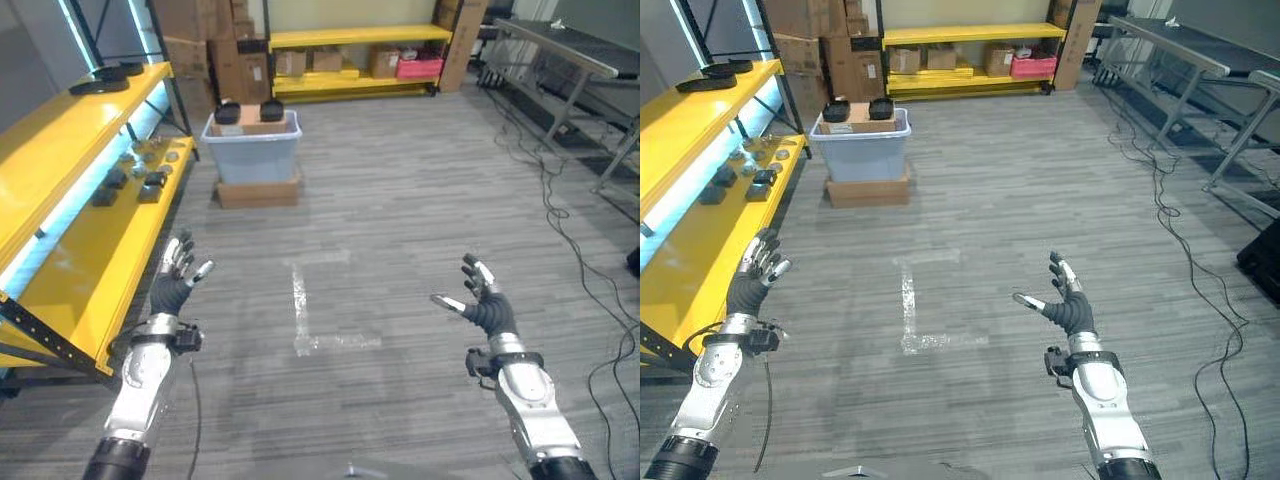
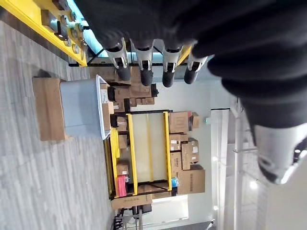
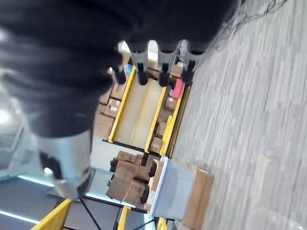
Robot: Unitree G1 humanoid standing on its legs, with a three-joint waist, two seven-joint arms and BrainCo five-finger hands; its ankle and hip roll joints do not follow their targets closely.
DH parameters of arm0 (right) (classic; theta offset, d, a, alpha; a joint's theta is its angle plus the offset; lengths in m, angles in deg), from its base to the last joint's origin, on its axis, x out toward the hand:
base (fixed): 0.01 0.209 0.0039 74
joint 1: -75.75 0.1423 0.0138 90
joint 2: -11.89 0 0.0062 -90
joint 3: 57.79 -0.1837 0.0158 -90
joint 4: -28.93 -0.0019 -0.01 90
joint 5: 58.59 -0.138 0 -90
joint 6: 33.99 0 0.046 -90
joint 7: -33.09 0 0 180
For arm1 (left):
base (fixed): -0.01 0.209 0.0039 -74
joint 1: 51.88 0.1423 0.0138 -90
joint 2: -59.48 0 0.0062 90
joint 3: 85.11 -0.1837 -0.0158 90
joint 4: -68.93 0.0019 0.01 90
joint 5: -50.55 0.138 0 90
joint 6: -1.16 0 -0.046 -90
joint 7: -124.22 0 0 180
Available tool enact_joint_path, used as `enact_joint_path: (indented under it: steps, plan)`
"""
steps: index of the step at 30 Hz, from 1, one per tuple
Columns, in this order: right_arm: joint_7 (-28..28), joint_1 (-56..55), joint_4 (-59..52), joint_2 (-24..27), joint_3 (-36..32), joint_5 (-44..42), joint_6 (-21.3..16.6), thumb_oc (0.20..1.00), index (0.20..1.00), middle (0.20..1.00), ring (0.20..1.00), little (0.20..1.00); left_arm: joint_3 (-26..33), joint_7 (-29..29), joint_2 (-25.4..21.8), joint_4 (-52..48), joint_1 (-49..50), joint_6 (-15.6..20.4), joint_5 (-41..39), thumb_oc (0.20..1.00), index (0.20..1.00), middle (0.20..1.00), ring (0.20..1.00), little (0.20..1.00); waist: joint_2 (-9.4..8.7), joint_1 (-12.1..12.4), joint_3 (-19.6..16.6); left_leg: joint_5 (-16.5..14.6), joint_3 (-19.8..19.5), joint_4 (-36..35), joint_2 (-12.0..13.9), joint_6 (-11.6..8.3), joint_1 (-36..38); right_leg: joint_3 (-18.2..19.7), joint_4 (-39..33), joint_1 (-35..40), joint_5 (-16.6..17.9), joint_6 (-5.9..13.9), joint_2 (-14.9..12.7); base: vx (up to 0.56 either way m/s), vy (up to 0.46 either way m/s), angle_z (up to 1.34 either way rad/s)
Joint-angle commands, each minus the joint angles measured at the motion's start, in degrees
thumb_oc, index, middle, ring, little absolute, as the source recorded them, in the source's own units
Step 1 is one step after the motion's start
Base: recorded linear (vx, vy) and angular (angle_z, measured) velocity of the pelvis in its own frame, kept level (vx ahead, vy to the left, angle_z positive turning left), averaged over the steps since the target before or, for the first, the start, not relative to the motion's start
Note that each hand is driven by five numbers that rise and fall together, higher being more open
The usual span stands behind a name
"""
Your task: Move parts from the plastic box to the shelf.
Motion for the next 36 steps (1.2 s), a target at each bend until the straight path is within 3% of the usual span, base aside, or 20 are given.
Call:
enact_joint_path:
  steps: [1,13,18,19,20,21,23,25,27,29,32,34,36]
  plan:
    - [0.7,2.0,-2.2,-2.7,-1.4,-3.1,-4.5,1.0,1.0,1.0,1.0,1.0,1.3,1.2,-3.5,0.0,-1.7,1.8,3.3,1.0,1.0,1.0,1.0,1.0,-2.68,0.0,-0.7,-6.2,-3.1,1.1,2.3,-1.37,0.8,3.0,3.6,1.3,-6.7,4.3,-3.3,0.0,-0.033,-0.04]
    - [-1.1,1.9,-4.0,-2.4,-0.8,-3.6,-3.4,1.0,1.0,1.0,1.0,1.0,0.5,3.7,-2.4,-0.2,0.6,-0.2,0.7,1.0,1.0,1.0,1.0,1.0,-2.66,-0.3,0.6,-7.1,-2.7,3.6,3.3,-2.01,-0.1,3.6,4.6,0.5,-7.2,3.76,-2.6,0.01,-0.048,-0.04]
    - [-2.7,4.7,-4.6,-1.4,0.7,-6.8,-3.9,1.0,1.0,1.0,1.0,1.0,0.0,4.0,-2.8,0.1,-1.3,-0.6,-0.7,1.0,1.0,1.0,1.0,1.0,-2.76,-0.3,3.1,-11.3,-2.2,15.4,3.3,-3.11,-4.2,6.1,9.3,-0.6,-9.4,2.08,-0.9,0.03,-0.102,-0.1]
    - [-3.2,5.0,-4.9,-0.9,1.1,-6.6,-3.9,1.0,1.0,1.0,1.0,1.0,0.0,4.3,-2.5,0.2,-1.0,-0.5,-1.2,1.0,1.0,1.0,1.0,1.0,-2.77,-0.1,3.6,-10.9,-2.1,18.6,3.5,-3.26,-5.2,6.4,10.0,-0.4,-9.8,1.59,-0.5,0.05,-0.118,-0.25]
    - [-3.6,5.4,-5.3,-0.4,1.6,-6.5,-3.7,1.0,1.0,1.0,1.0,1.0,-0.2,4.4,-1.9,0.3,-0.6,-0.7,-1.9,1.0,1.0,1.0,1.0,1.0,-3.19,0.6,5.1,-7.6,-2.7,26.3,3.9,-3.44,-8.7,7.1,11.1,0.2,-10.0,0.64,-0.3,0.04,-0.118,-0.2]
    - [-3.6,5.5,-5.2,-0.4,1.6,-6.5,-3.7,1.0,1.0,1.0,1.0,1.0,-0.2,4.4,-1.9,0.3,-0.7,-0.7,-1.9,1.0,1.0,1.0,1.0,1.0,-2.98,0.5,5.0,-8.0,-3.0,27.3,4.0,-3.51,-9.5,7.0,11.3,-0.1,-10.0,0.61,0.0,0.01,-0.123,-0.17]
    - [-3.9,5.8,-5.5,0.5,2.0,-6.6,-3.2,1.0,1.0,1.0,1.0,1.0,-0.7,4.3,-1.4,0.1,-0.6,-1.0,-2.5,1.0,1.0,1.0,1.0,1.0,-3.45,1.5,6.7,-1.8,-7.1,35.7,1.8,-3.28,-14.9,7.5,12.1,0.3,-10.5,-0.38,0.1,0.05,-0.077,-0.21]
    - [-3.8,5.9,-5.2,0.9,2.1,-6.4,-3.0,1.0,1.0,1.0,1.0,1.0,-1.0,4.1,-1.1,0.5,-0.8,-0.9,-2.5,1.0,1.0,1.0,1.0,1.0,-3.52,1.3,6.9,-1.4,-7.8,36.9,1.3,-3.23,-17.1,7.0,12.2,0.3,-10.8,-0.5,-0.2,0.09,-0.017,-0.11]
    - [-3.2,6.8,-4.9,1.6,2.5,-5.3,-2.8,1.0,1.0,1.0,1.0,1.0,-1.5,3.9,-0.3,0.5,-0.7,-0.7,-2.2,1.0,1.0,1.0,1.0,1.0,-3.5,2.2,6.8,-4.4,-8.1,32.7,-1.7,-2.67,-20.9,6.9,11.1,1.1,-11.4,-0.2,-1.2,0.22,0.054,0.01]
    - [-2.9,7.0,-4.8,1.9,2.4,-4.7,-2.8,1.0,1.0,1.0,1.0,1.0,-1.4,3.9,-0.3,0.3,-0.4,-0.7,-2.2,1.0,1.0,1.0,1.0,1.0,-3.57,2.5,6.4,-5.2,-8.3,28.1,-2.5,-2.5,-20.6,7.1,10.4,1.4,-11.8,0.11,-1.5,0.19,0.067,0.04]
    - [-1.1,9.3,-3.3,2.0,3.1,-4.1,-2.9,1.0,1.0,1.0,1.0,1.0,-2.1,3.3,-0.8,0.9,-1.6,-0.8,-0.9,1.0,1.0,1.0,1.0,1.0,-2.66,4.2,6.3,0.0,-10.2,13.2,-2.6,-3.44,-22.7,7.7,8.6,3.5,-13.1,0.43,-0.7,0.2,0.064,0.17]
    - [-0.4,10.3,-3.2,1.1,3.7,-2.7,-2.7,1.0,1.0,1.0,1.0,1.0,-1.9,2.9,-0.7,1.3,-2.8,-0.7,0.0,1.0,1.0,1.0,1.0,1.0,-1.72,4.5,5.9,2.6,-9.2,8.2,-1.5,-3.1,-22.1,8.5,8.0,5.1,-14.5,0.84,0.0,0.26,0.141,0.2]
    - [-0.2,10.4,-2.7,0.8,4.2,-1.9,-2.6,1.0,1.0,1.0,1.0,1.0,-2.0,2.4,-0.8,2.2,-3.1,-0.4,0.9,1.0,1.0,1.0,1.0,1.0,-1.78,4.8,5.6,3.3,-8.8,7.7,-1.7,-3.33,-21.4,8.4,7.3,5.8,-14.8,1.35,-0.8,0.19,0.131,-0.24]
